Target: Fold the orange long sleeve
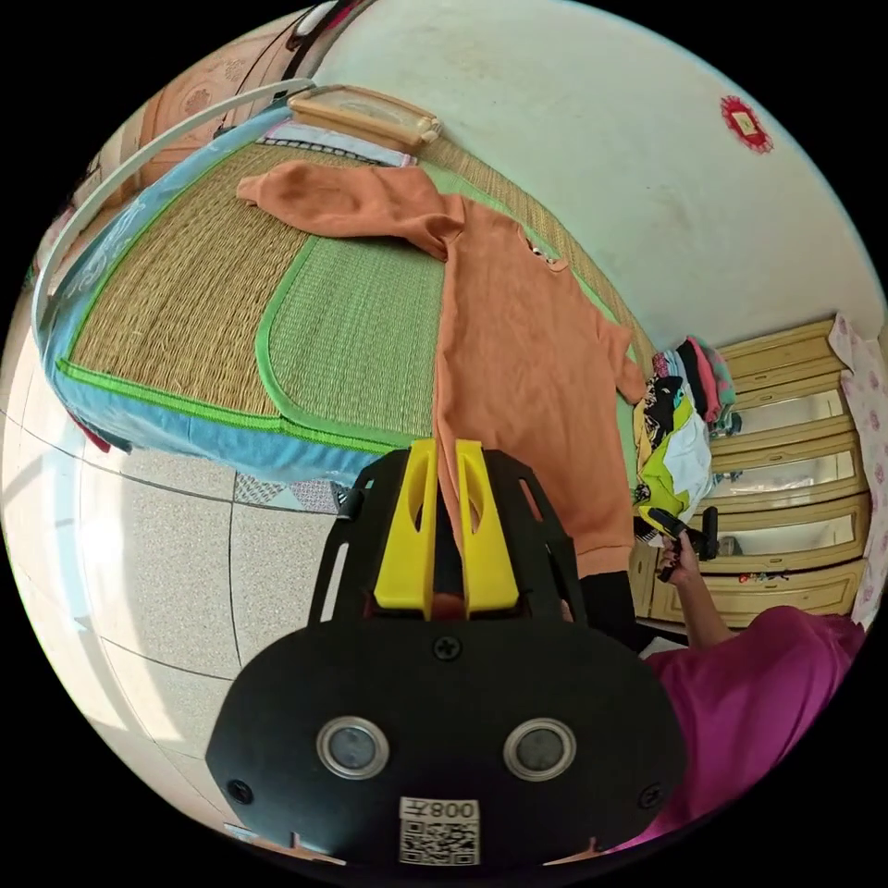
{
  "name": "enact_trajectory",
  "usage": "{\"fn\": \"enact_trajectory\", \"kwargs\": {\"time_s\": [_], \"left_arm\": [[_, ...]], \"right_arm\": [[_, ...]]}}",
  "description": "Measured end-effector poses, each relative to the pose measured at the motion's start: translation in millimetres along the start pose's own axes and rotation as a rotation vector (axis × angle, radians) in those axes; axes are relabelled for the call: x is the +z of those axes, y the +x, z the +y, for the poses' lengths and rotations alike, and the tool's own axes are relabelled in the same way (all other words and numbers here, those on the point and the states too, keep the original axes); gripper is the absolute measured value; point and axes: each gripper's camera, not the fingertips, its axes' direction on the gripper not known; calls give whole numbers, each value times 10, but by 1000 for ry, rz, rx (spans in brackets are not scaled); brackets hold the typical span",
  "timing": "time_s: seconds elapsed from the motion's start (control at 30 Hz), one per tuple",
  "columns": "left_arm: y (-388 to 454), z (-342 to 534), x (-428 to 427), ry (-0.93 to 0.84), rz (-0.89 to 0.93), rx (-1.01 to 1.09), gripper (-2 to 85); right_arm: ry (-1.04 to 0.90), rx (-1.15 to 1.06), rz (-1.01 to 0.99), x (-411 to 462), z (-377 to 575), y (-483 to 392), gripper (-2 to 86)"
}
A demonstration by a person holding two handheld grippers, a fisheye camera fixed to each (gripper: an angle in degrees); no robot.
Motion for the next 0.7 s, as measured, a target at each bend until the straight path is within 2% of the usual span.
{"fn": "enact_trajectory", "kwargs": {"time_s": [0.17, 0.4, 0.53, 0.7], "left_arm": [[489, -956, 471, -1, -67, 146, 22], [982, -2314, 1458, -36, -226, 212, 4], [996, -2572, 1846, -76, -423, 225, 2], [893, -2648, 1861, 8, -421, 221, 0]], "right_arm": [[75, -194, 125, 107, -759, -753, 3], [90, -510, 353, 988, -2080, -2214, -3], [88, -567, 471, 1521, -2545, -2616, -3], [120, -596, 513, 1828, -2717, -2695, -3]]}}
